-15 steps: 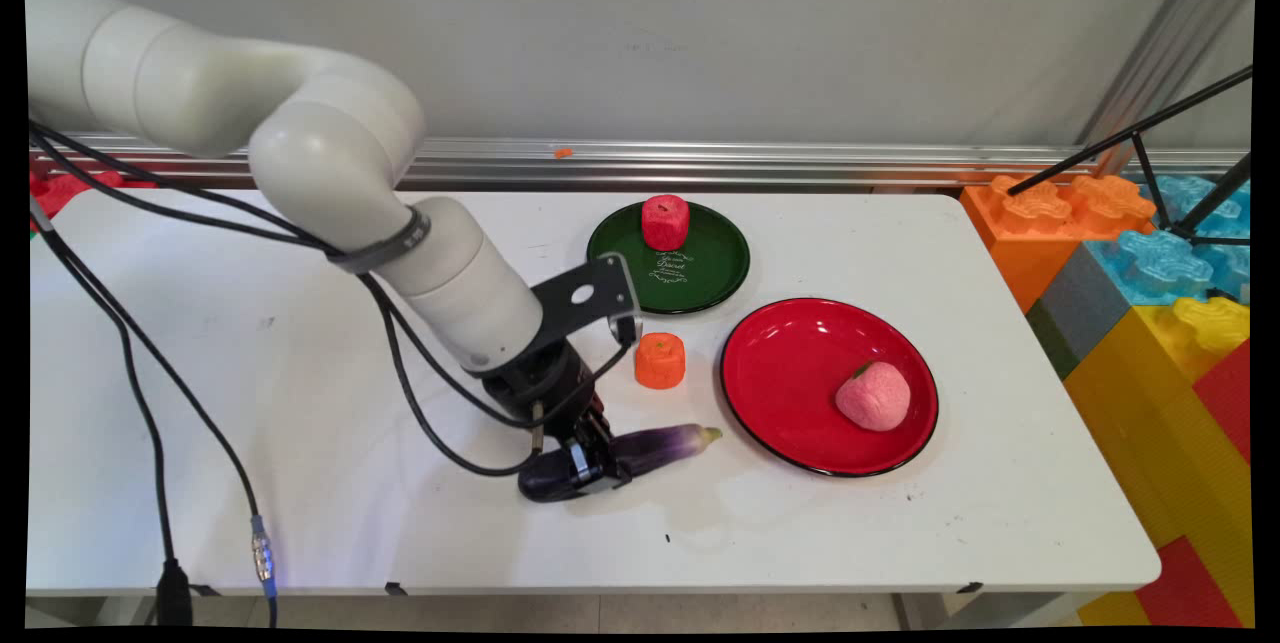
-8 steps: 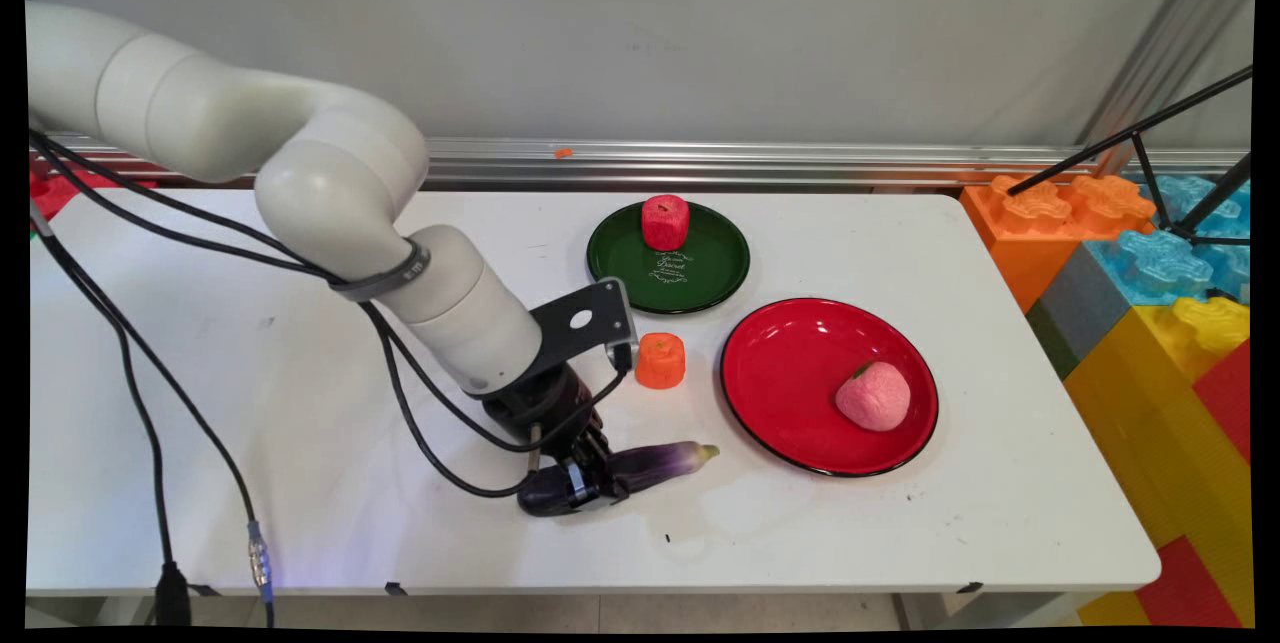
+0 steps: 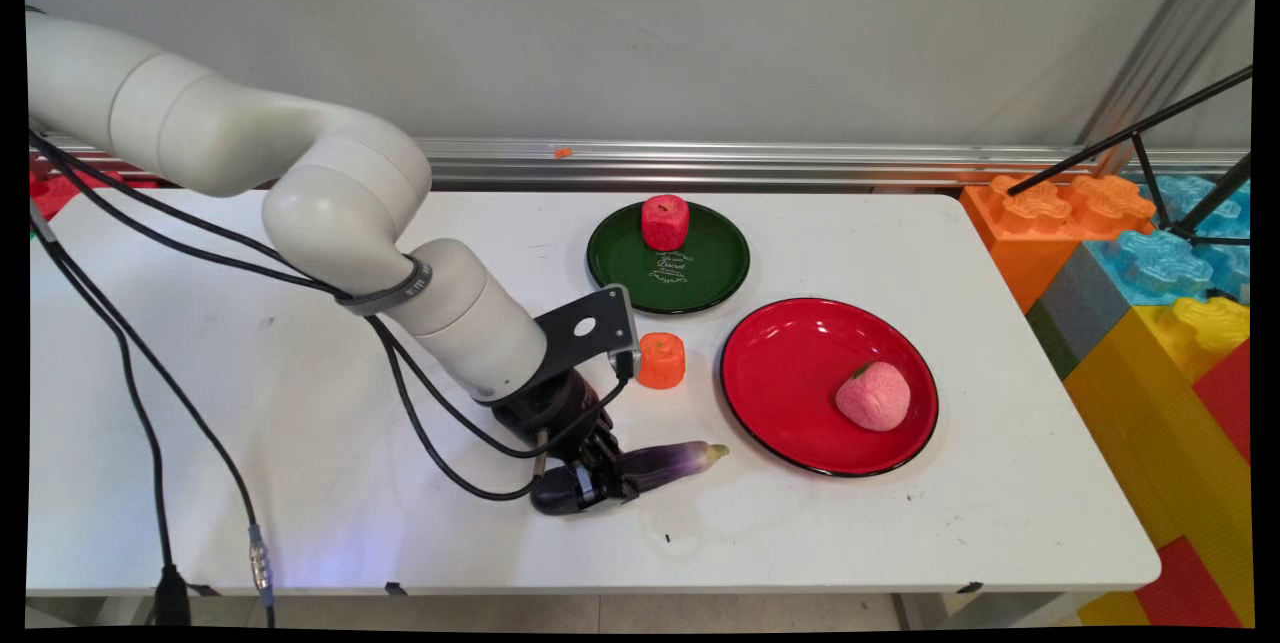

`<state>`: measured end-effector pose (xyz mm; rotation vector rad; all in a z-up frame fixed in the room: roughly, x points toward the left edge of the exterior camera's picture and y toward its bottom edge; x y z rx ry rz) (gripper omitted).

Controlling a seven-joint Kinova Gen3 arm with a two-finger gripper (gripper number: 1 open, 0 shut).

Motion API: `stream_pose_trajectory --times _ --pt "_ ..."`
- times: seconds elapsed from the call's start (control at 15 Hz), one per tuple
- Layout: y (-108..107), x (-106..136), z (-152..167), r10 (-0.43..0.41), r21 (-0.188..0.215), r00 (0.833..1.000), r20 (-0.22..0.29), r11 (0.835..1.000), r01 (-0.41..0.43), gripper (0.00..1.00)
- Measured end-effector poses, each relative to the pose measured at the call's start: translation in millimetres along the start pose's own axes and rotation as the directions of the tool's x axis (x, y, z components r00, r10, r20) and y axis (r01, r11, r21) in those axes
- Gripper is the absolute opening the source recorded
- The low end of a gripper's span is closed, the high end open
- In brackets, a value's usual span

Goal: Place the picked object on the table

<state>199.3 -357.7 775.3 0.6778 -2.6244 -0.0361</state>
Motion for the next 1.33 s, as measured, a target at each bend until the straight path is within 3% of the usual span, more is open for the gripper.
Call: stream_pose_trajectory --times 0.93,1.0,1.33 --pt "-5.5 -5.3 7.8 0.032 0.009 0.999 -0.027 0.999 -0.032 0.00" --pt "-5.5 -5.4 8.0 0.041 0.008 0.999 -0.028 0.999 -0.041 1.00" --pt "-4.4 -5.7 8.4 0.069 -0.002 0.997 -0.034 0.998 -0.070 1.00"
